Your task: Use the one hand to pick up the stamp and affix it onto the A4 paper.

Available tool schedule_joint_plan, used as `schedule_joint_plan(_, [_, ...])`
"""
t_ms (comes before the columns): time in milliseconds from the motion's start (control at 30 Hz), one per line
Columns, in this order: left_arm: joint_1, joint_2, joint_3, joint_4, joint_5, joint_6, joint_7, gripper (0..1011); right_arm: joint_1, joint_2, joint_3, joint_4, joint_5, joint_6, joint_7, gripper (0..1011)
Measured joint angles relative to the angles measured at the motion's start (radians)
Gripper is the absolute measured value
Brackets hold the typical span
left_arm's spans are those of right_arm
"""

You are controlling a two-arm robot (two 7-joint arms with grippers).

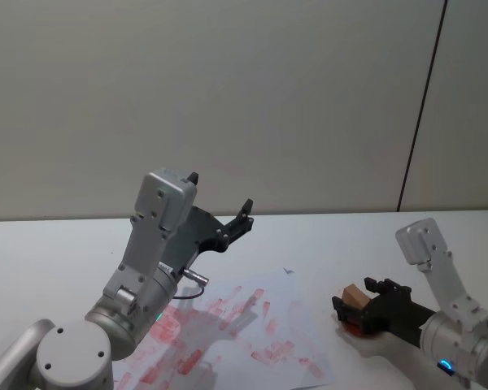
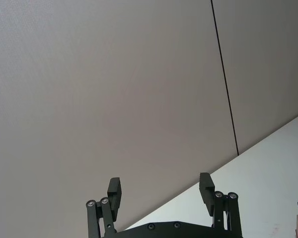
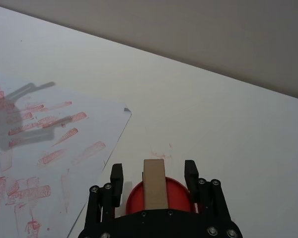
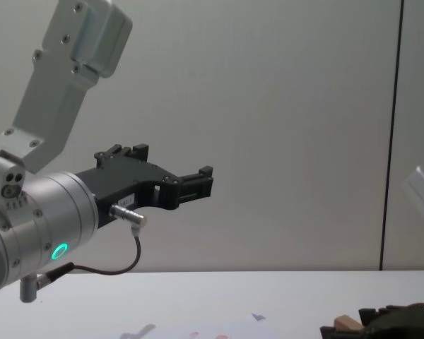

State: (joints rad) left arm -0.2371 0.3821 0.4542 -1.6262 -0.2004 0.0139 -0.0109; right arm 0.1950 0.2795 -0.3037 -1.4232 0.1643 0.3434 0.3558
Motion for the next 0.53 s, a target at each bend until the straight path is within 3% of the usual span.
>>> schedule_joint_plan(367, [0.000, 0.000, 0.000, 0.000, 0.000, 0.000, 0.000, 1001, 0.003, -0.002, -0.001, 0.005, -0.002, -0.002, 0.001, 1001])
schedule_joint_plan(533, [0.000, 0.000, 0.000, 0.000, 0.000, 0.000, 0.000, 1001, 0.004, -0.003, -0.002, 0.006, -0.003, -0.002, 0.002, 1001])
